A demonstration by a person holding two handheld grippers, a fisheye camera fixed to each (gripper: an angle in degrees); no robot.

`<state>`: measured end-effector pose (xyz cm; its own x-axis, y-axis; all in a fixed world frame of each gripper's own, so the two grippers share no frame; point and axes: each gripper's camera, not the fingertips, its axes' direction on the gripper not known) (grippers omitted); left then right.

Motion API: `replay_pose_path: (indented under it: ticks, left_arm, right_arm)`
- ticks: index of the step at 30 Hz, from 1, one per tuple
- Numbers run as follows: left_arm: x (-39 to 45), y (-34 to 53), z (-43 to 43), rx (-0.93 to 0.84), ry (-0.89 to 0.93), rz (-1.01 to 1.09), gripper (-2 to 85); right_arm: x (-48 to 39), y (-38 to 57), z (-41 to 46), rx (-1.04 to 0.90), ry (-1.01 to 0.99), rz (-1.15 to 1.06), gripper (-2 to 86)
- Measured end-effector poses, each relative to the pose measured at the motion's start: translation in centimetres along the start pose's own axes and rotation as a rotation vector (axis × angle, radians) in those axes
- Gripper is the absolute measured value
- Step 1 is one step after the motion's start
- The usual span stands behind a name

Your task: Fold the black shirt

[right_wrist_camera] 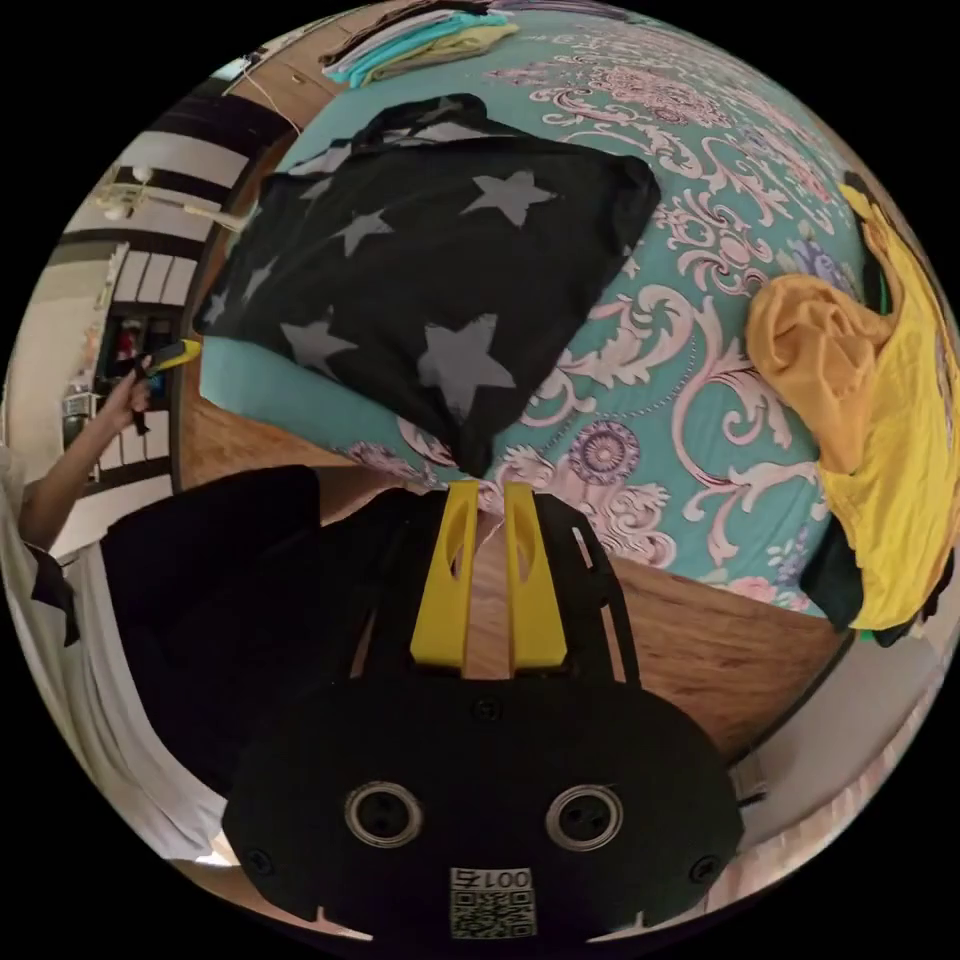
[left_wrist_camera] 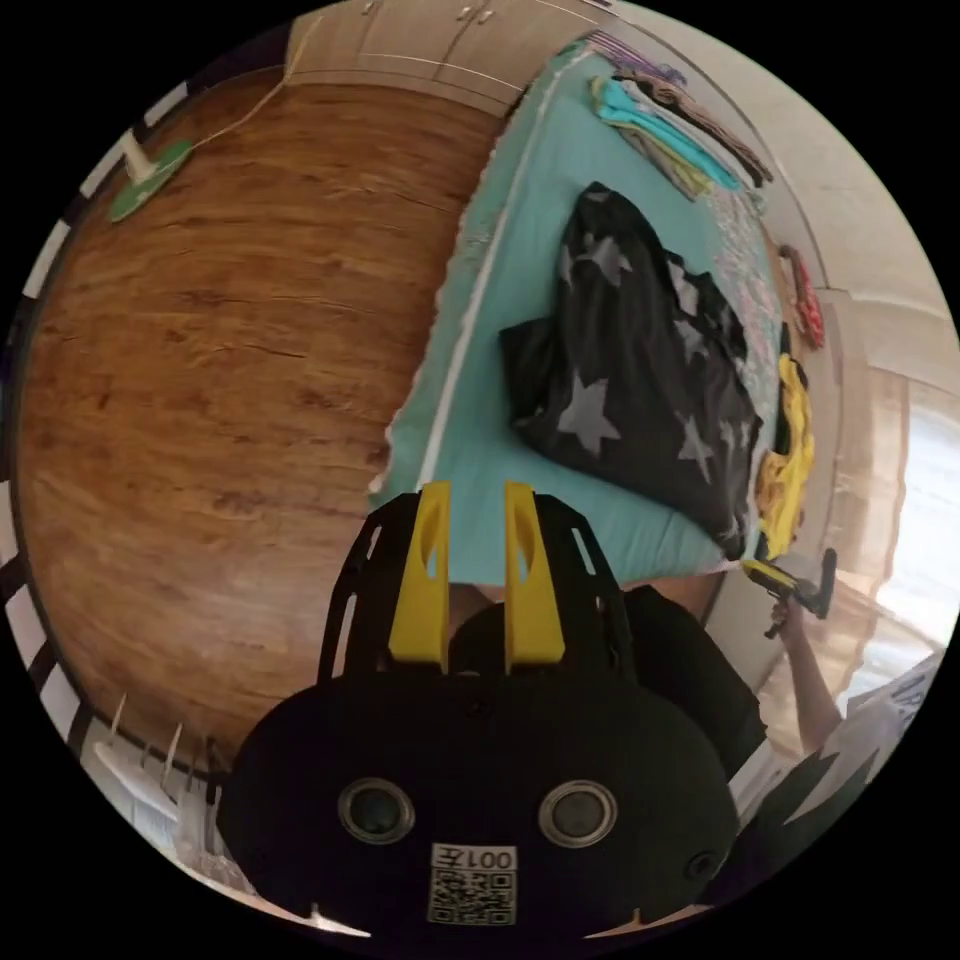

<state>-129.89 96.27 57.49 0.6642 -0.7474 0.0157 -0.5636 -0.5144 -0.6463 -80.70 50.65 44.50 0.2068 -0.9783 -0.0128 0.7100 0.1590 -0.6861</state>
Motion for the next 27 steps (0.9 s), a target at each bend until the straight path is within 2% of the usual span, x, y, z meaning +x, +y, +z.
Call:
replay_pose_path:
  ticks: [1, 3, 4, 5, 6, 8, 9, 11, 13, 16, 19, 21, 23, 24, 27]
  left_arm:
    - [1.8, 1.2, -1.0, 0.014, -0.085, -0.010, 5.6]
    - [7.6, 2.3, -2.1, 0.013, -0.296, 0.112, 6.6]
    - [13.4, 3.1, -1.7, 0.000, -0.417, 0.306, 7.3]
    - [19.6, 4.1, -0.5, -0.011, -0.428, 0.501, 8.1]
    - [22.7, 4.8, 0.2, -0.016, -0.397, 0.592, 8.4]
    - [34.3, 7.7, 3.8, -0.039, -0.238, 0.920, 9.1]
    - [36.9, 8.5, 4.9, -0.040, -0.243, 0.998, 9.3]
    - [45.9, 11.6, 9.4, -0.001, -0.417, 1.271, 10.3]
    - [50.7, 13.3, 12.1, 0.010, -0.513, 1.407, 11.1]
    - [55.7, 15.2, 15.4, -0.097, -0.544, 1.545, 12.2]
    - [58.5, 17.5, 16.9, -0.124, -0.646, 1.674, 10.7]
    - [60.1, 18.6, 17.2, -0.148, -0.665, 1.705, 8.0]
    - [62.0, 20.2, 17.3, -0.130, -0.732, 1.752, 1.5]
    - [62.4, 20.4, 17.2, -0.113, -0.743, 1.752, 0.9]
    - [64.7, 19.4, 15.3, -0.147, -0.586, 1.576, -1.1]
  right_arm:
    - [0.6, -0.1, -0.4, -0.014, 0.049, -0.013, 3.5]
    - [2.0, -0.8, -1.6, 0.026, 0.108, -0.032, 5.0]
    - [3.2, -1.6, -2.4, 0.075, 0.100, -0.043, 6.2]
    - [4.6, -2.7, -3.0, 0.122, 0.068, -0.057, 7.0]
    - [5.3, -3.2, -3.1, 0.138, 0.049, -0.067, 7.4]
    - [7.4, -5.3, -2.8, 0.156, 0.029, -0.136, 7.5]
    - [7.8, -5.7, -2.5, 0.147, 0.036, -0.155, 7.4]
    - [9.7, -6.7, -1.7, 0.118, 0.040, -0.213, 7.0]
    - [11.1, -7.0, -1.3, 0.100, 0.012, -0.252, 6.7]
    - [13.8, -7.1, -0.5, 0.090, -0.062, -0.266, 6.2]
    - [16.5, -7.2, 0.5, 0.103, -0.125, -0.240, 5.4]
    - [17.9, -7.4, 1.0, 0.128, -0.184, -0.218, 5.1]
    - [19.3, -7.6, 1.6, 0.166, -0.269, -0.196, 5.2]
    - [19.5, -7.7, 1.8, 0.173, -0.287, -0.195, 5.3]
    - [20.1, -7.9, 2.8, 0.173, -0.327, -0.212, 7.0]
